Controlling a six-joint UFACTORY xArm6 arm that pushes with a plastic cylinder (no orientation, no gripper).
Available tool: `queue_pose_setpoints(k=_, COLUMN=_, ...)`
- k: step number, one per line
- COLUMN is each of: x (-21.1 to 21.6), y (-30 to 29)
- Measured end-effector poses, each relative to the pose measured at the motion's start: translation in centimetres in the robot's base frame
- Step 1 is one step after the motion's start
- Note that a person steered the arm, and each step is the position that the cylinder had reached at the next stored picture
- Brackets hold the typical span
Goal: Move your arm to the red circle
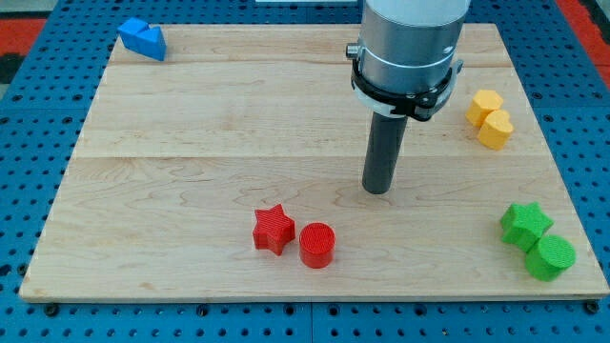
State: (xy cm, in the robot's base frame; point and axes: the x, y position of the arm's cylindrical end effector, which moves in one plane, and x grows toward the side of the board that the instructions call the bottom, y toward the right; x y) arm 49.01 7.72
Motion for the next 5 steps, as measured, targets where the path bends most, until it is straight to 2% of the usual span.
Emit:
queue_pose_setpoints(k=2, x=6.0, y=1.7)
queue_pose_setpoints(k=3, x=7.6, y=1.1)
queue_pose_setpoints(k=5, x=7.4, y=-8.7)
